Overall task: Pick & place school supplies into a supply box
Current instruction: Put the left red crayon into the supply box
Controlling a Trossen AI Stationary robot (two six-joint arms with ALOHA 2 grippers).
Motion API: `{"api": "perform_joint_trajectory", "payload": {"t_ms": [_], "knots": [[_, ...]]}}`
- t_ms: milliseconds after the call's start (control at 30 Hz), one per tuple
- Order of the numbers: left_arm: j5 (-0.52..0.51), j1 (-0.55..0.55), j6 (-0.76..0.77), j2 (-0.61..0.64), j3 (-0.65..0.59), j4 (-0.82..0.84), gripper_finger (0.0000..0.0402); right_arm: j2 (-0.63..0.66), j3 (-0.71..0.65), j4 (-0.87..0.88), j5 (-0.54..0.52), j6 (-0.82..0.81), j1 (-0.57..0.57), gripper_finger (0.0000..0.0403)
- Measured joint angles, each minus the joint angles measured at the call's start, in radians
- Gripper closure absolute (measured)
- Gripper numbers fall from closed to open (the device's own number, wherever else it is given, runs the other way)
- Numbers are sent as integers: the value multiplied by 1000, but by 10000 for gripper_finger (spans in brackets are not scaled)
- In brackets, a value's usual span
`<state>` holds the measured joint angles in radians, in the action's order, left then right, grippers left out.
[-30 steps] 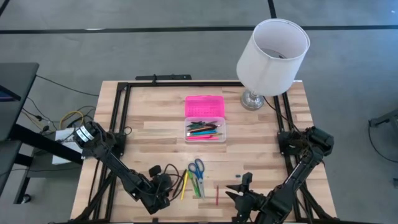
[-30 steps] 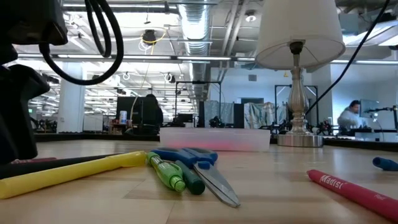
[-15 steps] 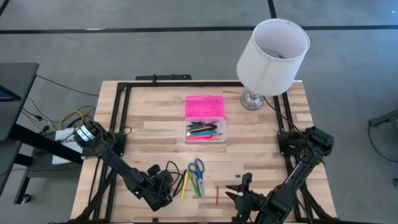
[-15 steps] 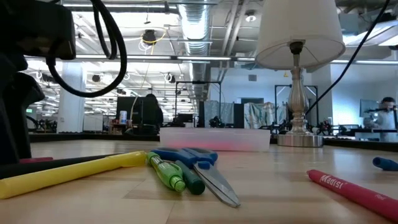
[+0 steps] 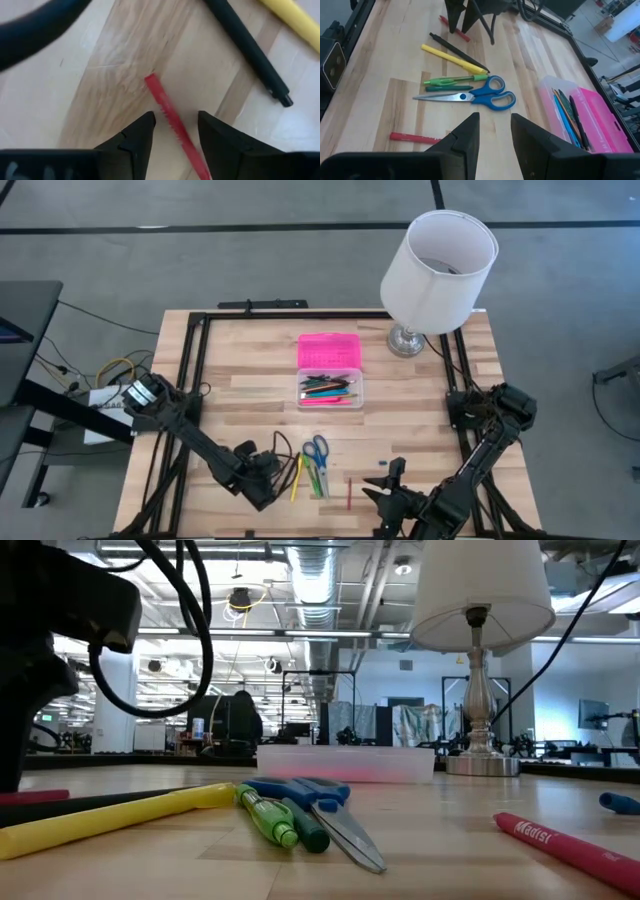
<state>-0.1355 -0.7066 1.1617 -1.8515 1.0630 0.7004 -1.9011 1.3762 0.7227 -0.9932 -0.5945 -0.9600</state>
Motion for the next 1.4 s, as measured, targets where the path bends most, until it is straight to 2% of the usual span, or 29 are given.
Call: {"api": "perform_joint_trajectory", "payload": {"t_ms": [367, 500, 667, 833, 1033, 1400], "knots": [[40, 29, -97, 0, 4, 25, 361, 0, 0, 0, 0, 0, 0, 296], [45, 29, -136, 1, 4, 25, 387, 0, 0, 0, 0, 0, 0, 296], [49, 29, -229, 1, 4, 25, 382, 0, 0, 0, 0, 0, 0, 296], [50, 29, -394, 1, 4, 23, 359, 0, 0, 0, 0, 0, 0, 296], [49, 28, -595, 1, 4, 20, 364, 0, 0, 0, 0, 0, 0, 296], [60, 51, -595, 1, 9, 20, 382, 0, 0, 1, 0, 0, 0, 296]]}}
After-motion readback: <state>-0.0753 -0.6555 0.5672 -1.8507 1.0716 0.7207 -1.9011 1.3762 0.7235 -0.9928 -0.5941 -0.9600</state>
